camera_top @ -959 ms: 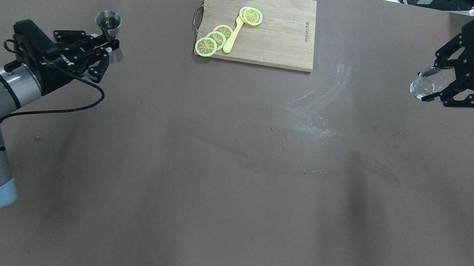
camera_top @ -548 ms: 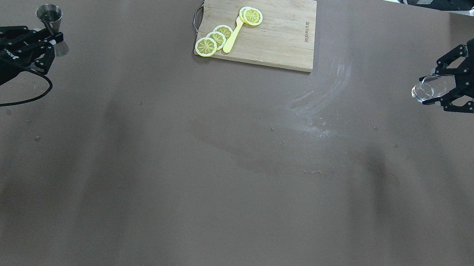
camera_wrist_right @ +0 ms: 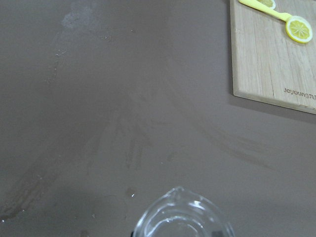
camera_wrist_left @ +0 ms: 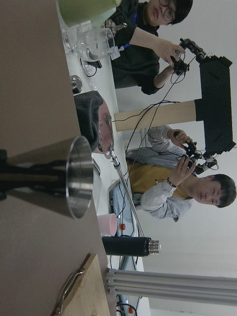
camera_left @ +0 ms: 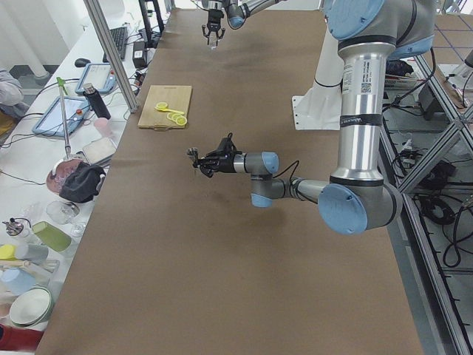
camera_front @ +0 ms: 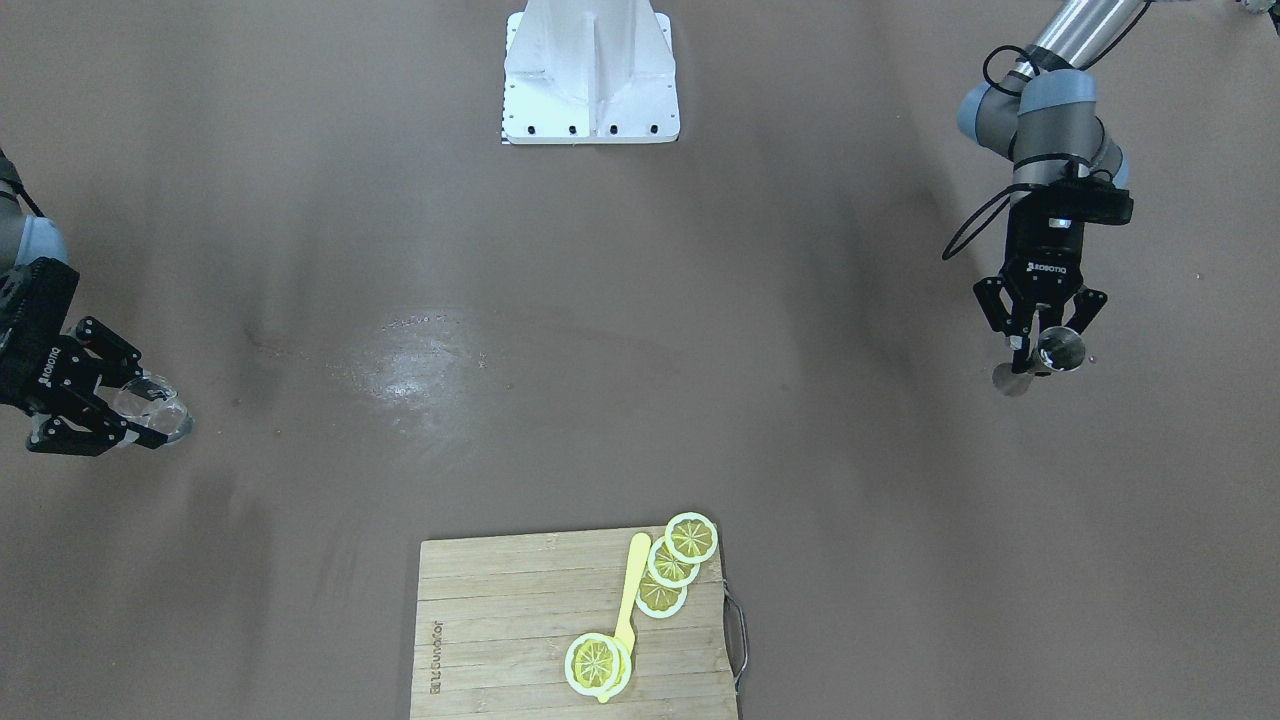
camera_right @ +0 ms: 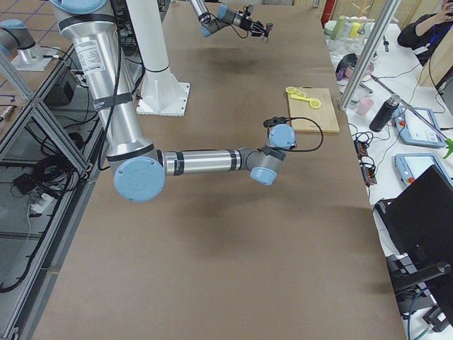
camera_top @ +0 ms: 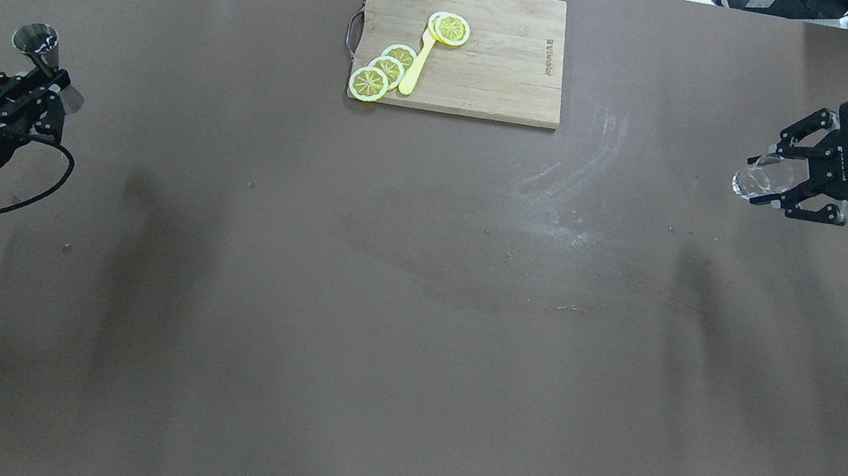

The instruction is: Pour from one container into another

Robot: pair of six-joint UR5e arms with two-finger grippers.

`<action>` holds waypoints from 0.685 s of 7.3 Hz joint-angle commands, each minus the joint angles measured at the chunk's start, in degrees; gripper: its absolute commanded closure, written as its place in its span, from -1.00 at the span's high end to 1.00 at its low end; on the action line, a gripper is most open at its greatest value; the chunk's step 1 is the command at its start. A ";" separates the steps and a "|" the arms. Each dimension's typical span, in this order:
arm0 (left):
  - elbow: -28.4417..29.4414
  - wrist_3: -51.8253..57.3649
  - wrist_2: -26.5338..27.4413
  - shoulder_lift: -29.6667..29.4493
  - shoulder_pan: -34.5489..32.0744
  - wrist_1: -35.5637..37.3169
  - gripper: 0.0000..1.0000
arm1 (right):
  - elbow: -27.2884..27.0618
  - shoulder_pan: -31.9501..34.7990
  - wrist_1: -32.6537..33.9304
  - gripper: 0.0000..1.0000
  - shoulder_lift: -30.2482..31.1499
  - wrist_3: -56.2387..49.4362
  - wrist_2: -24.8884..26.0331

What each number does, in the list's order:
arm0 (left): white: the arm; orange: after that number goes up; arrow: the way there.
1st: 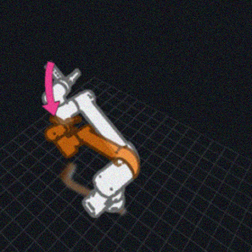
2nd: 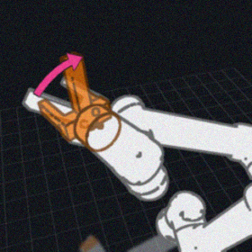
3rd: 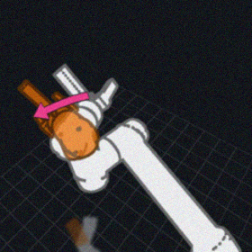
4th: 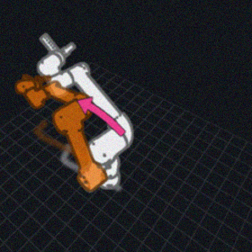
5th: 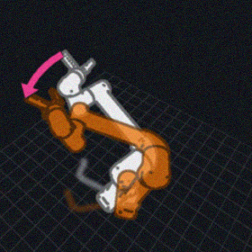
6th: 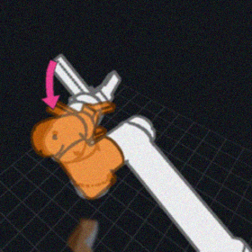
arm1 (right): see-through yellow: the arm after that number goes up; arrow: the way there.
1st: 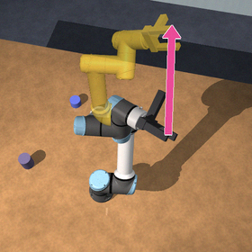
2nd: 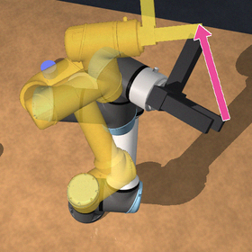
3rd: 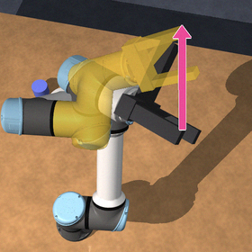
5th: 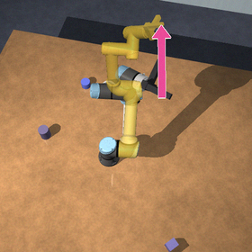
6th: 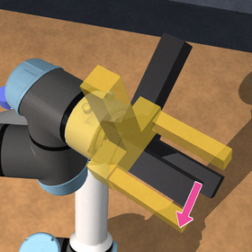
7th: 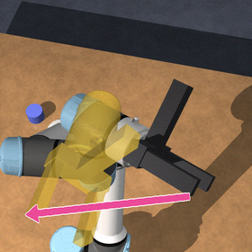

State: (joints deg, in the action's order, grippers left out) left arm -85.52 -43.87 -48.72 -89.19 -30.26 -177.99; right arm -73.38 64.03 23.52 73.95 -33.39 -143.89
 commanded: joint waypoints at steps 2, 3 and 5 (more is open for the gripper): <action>-2.01 -11.21 8.97 1.73 4.50 10.00 -1.00 | 4.64 -5.84 -18.12 -1.00 1.11 16.83 4.75; -3.41 -12.20 10.12 2.17 5.64 12.64 -1.00 | 4.47 -6.89 -19.72 -1.00 2.42 18.35 4.67; -6.23 -19.81 16.61 2.61 9.59 19.92 -1.00 | 4.82 -9.18 -20.26 -1.00 3.83 18.27 4.76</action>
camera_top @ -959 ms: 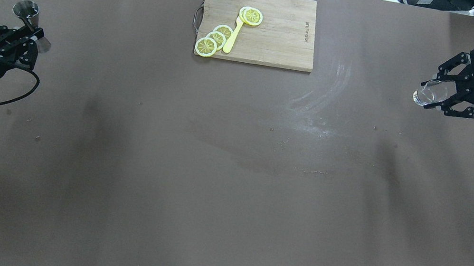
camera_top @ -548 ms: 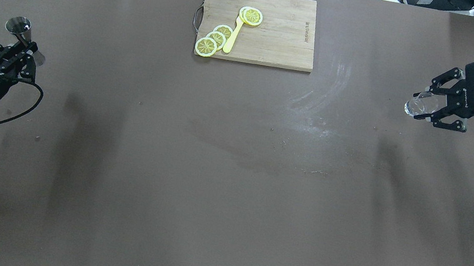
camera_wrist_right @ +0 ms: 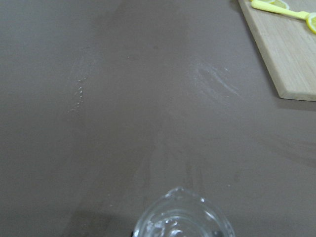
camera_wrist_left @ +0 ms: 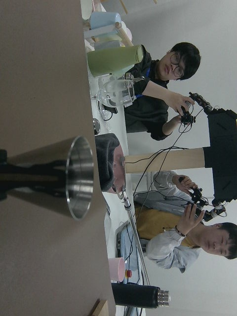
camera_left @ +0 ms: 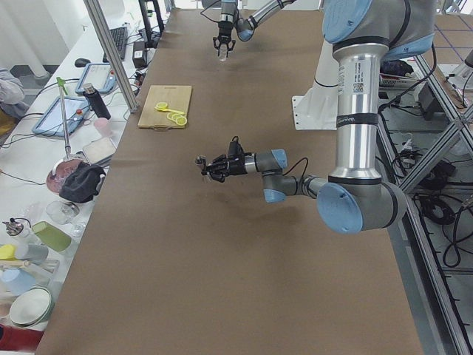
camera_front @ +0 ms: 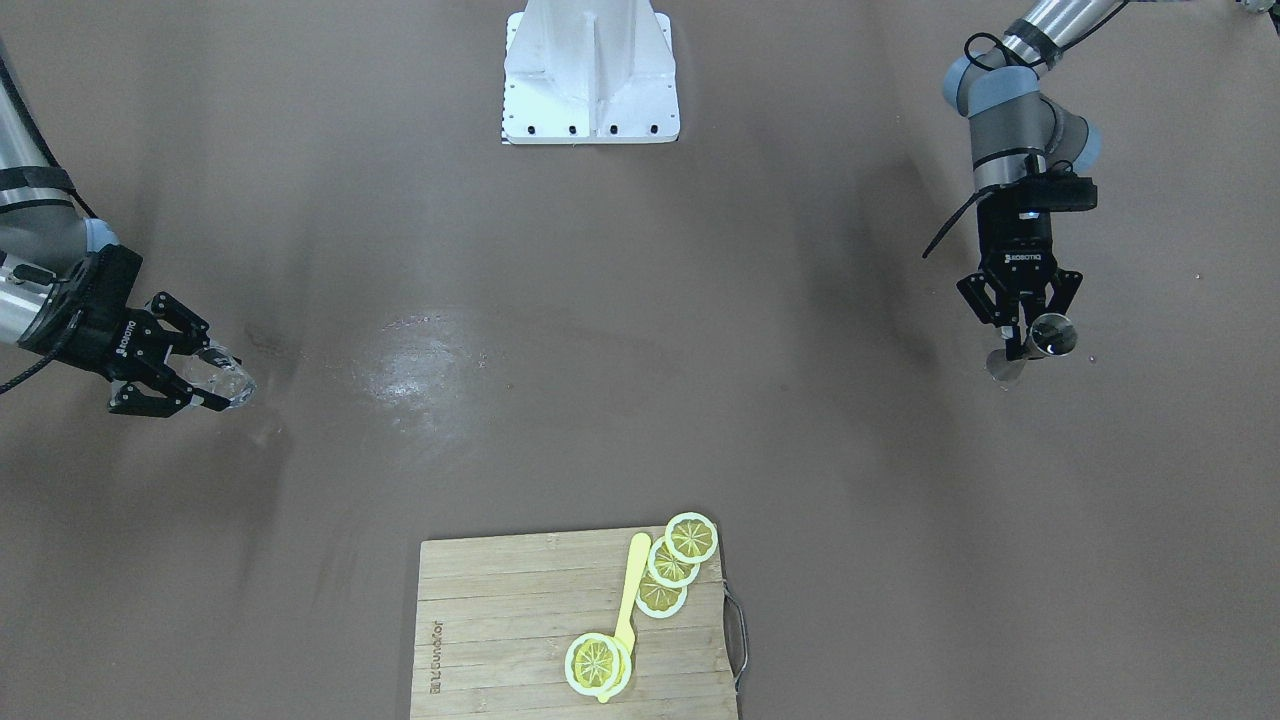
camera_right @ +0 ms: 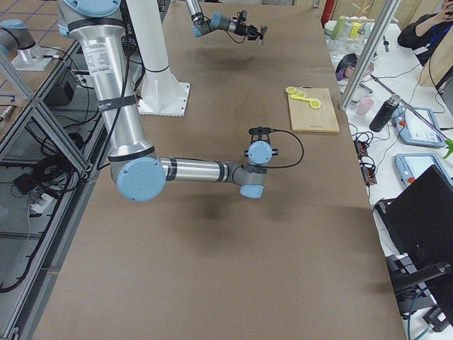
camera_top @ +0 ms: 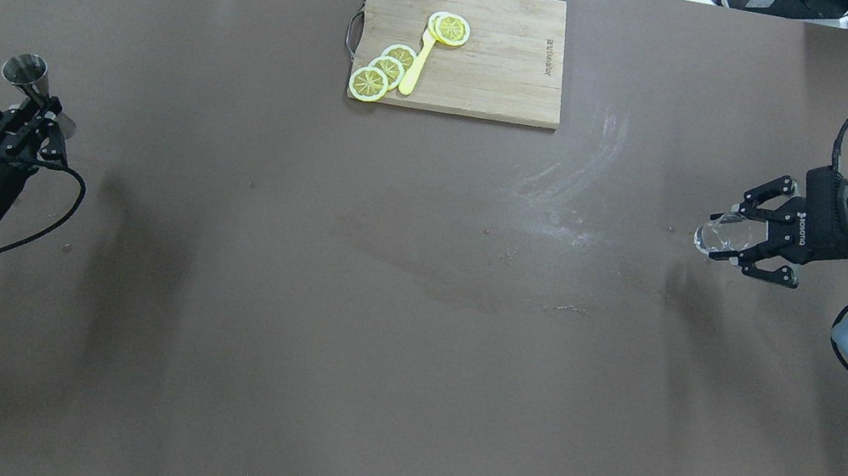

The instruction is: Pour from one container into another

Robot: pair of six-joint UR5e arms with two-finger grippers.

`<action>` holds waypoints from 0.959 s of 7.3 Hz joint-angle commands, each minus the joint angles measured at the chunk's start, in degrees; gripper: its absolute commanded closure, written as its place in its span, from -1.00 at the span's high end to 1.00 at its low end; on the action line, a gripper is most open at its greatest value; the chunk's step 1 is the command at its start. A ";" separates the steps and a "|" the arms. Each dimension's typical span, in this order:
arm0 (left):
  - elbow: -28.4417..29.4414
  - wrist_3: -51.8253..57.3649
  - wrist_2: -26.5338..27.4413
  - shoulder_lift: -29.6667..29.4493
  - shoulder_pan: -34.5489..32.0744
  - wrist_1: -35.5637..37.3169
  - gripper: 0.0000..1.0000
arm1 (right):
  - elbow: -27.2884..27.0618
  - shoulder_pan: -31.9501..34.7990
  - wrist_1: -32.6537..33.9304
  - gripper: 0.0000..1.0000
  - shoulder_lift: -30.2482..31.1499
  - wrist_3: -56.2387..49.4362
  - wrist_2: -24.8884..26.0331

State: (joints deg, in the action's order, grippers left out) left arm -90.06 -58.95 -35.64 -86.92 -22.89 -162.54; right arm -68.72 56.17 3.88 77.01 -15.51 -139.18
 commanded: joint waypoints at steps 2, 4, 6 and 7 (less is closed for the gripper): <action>-3.88 -12.54 7.05 0.35 3.46 12.19 -1.00 | 0.77 -2.81 -0.63 -1.00 0.95 0.13 0.23; -5.47 -22.75 9.97 0.26 3.91 23.10 -1.00 | 1.22 -3.70 -0.45 -1.00 0.95 0.05 0.84; -5.74 -29.06 12.69 0.00 4.69 29.86 -1.00 | 1.57 -3.79 -0.54 -1.00 0.95 -0.04 0.84; -5.65 -35.99 13.14 -0.01 5.05 35.57 -1.00 | 1.66 -4.05 -0.45 -1.00 0.95 0.04 0.93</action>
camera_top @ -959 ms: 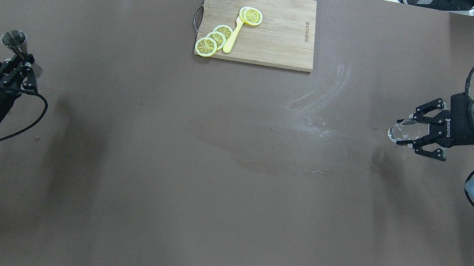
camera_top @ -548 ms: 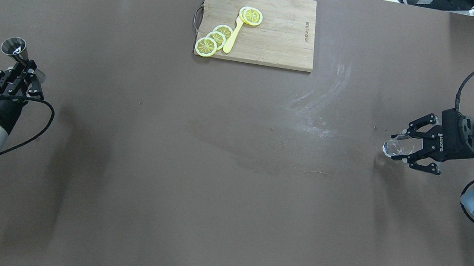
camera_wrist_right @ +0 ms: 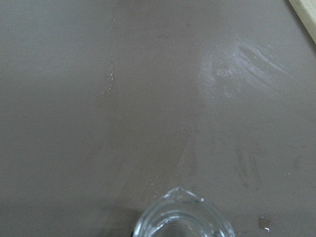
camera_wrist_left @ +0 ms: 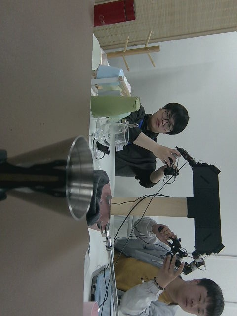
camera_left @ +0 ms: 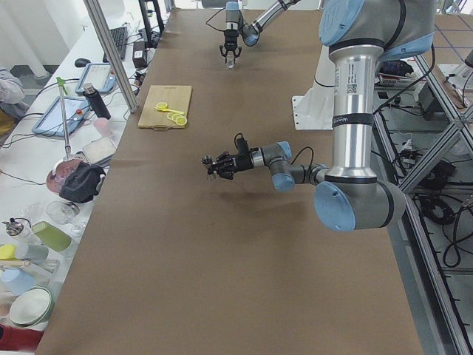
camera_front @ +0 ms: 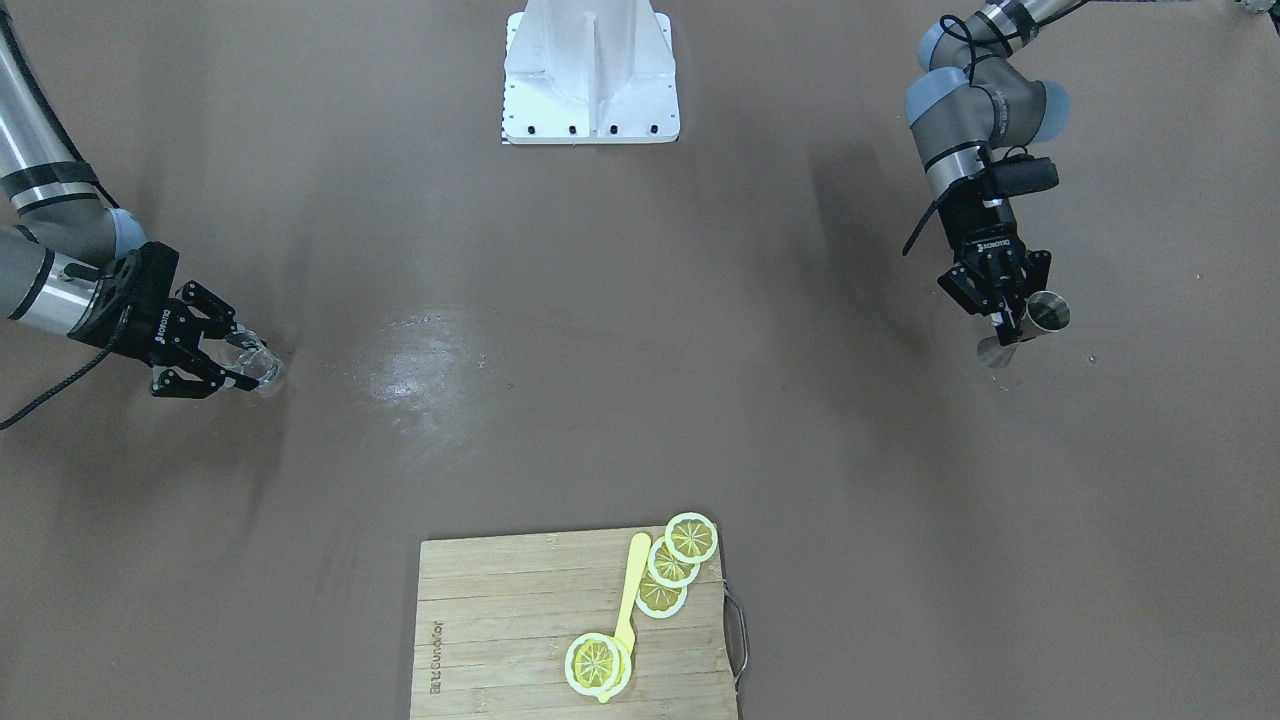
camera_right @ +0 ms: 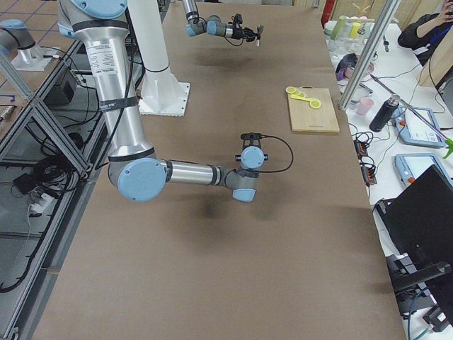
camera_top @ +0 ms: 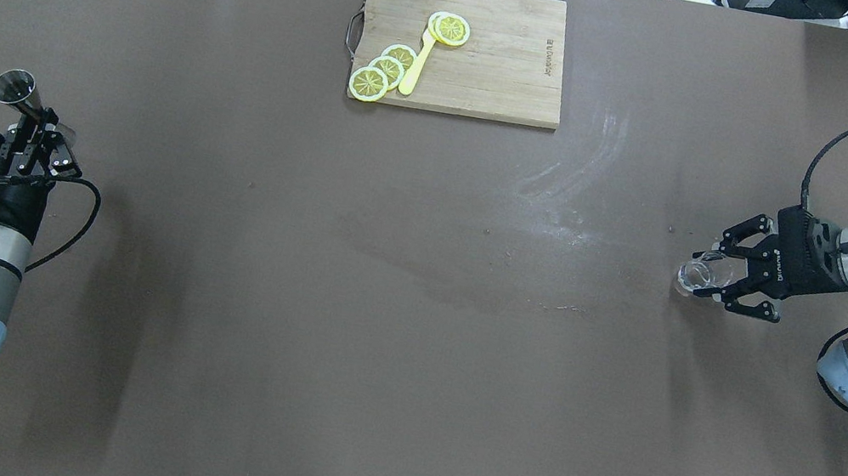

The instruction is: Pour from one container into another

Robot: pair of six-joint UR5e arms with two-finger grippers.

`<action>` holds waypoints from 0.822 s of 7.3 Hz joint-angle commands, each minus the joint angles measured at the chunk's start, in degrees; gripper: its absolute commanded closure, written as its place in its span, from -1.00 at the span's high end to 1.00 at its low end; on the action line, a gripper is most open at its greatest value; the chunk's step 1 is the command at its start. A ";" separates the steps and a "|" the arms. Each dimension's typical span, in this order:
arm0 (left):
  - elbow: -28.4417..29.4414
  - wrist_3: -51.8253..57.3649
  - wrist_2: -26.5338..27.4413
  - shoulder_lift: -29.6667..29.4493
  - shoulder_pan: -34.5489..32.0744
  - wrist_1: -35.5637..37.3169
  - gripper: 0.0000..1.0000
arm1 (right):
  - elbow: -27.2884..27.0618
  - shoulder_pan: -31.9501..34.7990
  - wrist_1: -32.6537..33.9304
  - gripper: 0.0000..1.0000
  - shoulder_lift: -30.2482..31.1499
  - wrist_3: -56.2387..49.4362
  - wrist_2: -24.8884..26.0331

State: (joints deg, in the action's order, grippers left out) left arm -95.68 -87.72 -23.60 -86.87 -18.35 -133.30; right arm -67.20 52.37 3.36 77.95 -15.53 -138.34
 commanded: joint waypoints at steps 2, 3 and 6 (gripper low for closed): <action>1.63 -10.80 0.58 -0.49 0.95 7.79 -1.00 | 0.31 -0.87 0.07 0.10 0.00 -0.20 2.00; 2.08 -10.72 0.23 -0.67 1.04 8.75 -1.00 | 0.40 -0.61 0.50 0.99 -0.08 -0.64 2.54; 3.66 -10.80 0.31 -0.93 0.86 9.99 -1.00 | 0.67 -0.43 0.77 1.00 -0.44 -0.47 2.37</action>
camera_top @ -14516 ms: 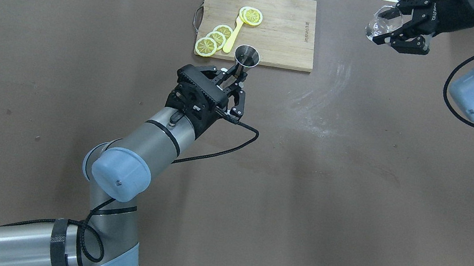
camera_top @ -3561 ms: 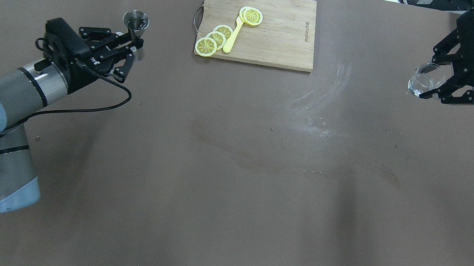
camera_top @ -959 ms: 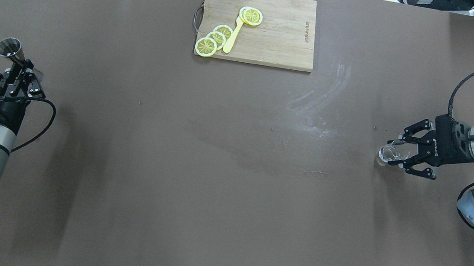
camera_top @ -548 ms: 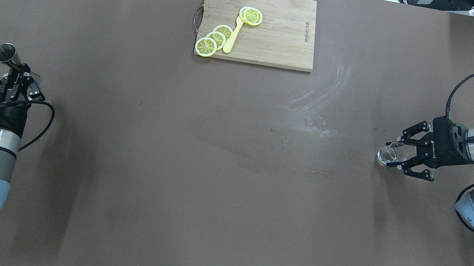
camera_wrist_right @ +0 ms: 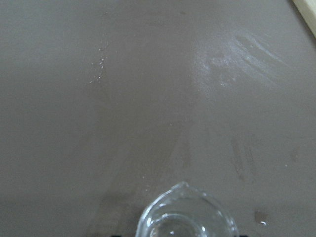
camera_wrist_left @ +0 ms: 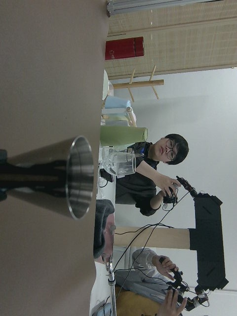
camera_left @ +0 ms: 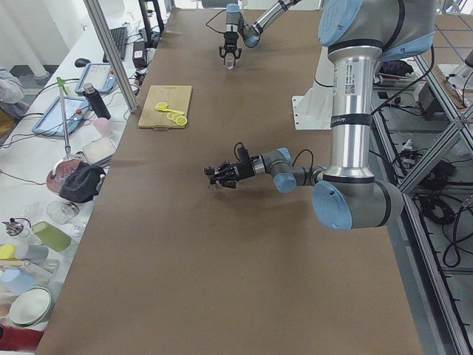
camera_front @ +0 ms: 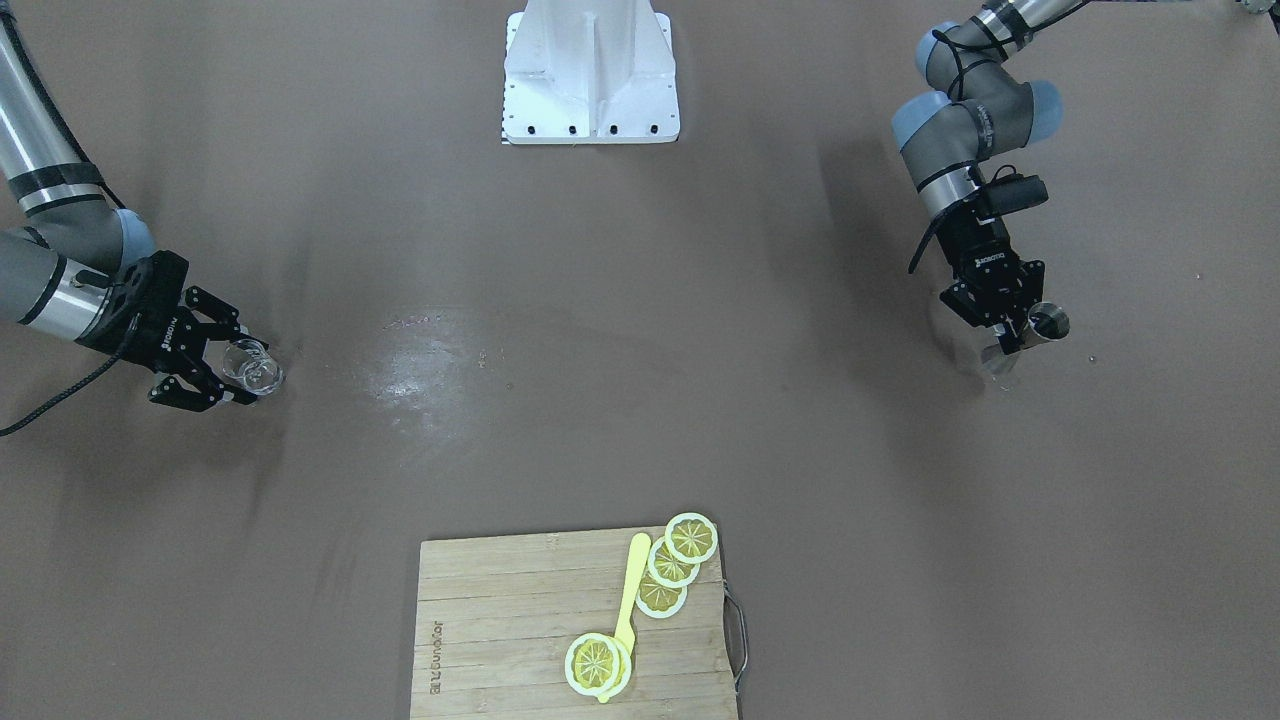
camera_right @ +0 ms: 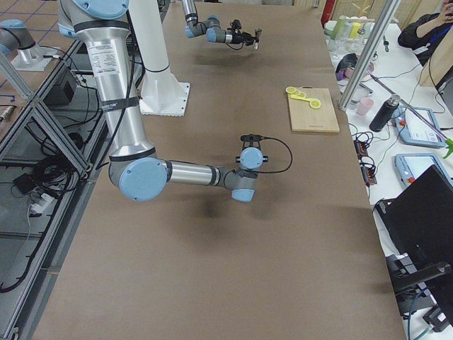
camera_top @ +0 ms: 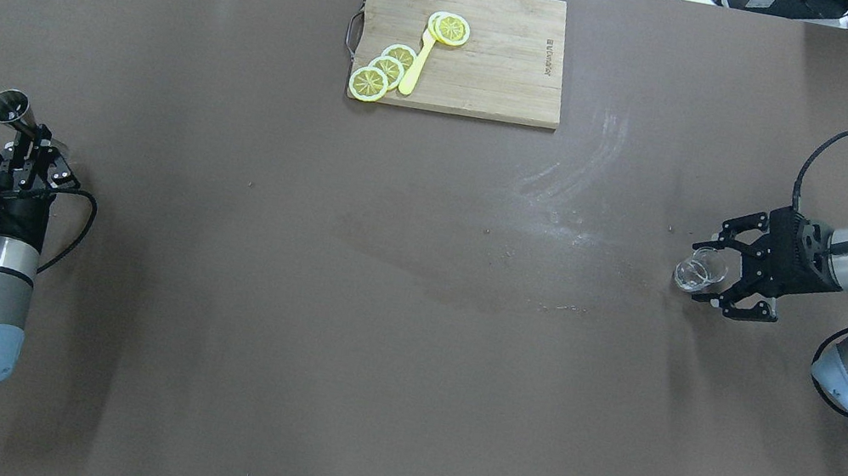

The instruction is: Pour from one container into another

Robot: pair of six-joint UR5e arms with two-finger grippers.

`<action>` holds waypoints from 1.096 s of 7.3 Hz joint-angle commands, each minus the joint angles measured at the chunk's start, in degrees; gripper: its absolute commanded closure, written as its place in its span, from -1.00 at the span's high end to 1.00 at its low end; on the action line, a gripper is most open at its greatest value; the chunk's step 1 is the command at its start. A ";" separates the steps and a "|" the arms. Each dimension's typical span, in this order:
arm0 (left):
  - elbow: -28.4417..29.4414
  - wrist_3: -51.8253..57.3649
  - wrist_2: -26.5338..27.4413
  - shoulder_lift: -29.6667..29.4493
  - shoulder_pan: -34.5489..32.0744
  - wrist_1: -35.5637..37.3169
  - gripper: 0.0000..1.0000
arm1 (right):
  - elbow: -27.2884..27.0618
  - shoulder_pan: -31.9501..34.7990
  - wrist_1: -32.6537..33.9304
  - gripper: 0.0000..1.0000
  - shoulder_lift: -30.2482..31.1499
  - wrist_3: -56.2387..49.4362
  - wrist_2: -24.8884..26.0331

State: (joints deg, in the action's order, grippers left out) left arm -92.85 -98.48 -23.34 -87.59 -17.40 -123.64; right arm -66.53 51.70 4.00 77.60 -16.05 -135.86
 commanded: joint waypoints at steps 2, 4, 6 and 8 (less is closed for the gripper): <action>1.62 -3.09 0.83 -1.61 -0.70 4.80 -1.00 | -0.88 2.60 2.56 1.00 -1.48 0.76 -0.63; 1.97 -8.46 0.75 -2.75 -2.11 11.03 -1.00 | -4.56 4.97 9.41 1.00 -2.11 1.81 -4.39; 3.11 -12.68 0.75 -4.07 -3.60 11.14 -1.00 | -7.73 5.42 12.17 1.00 -1.93 7.06 -6.17; 5.04 -12.78 0.57 -5.74 -3.96 11.14 -1.00 | -7.92 5.95 12.26 1.00 -2.01 7.26 -6.26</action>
State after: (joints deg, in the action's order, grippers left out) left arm -88.89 -110.88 -22.66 -92.39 -21.13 -112.56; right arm -74.12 57.14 16.05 75.75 -9.40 -141.91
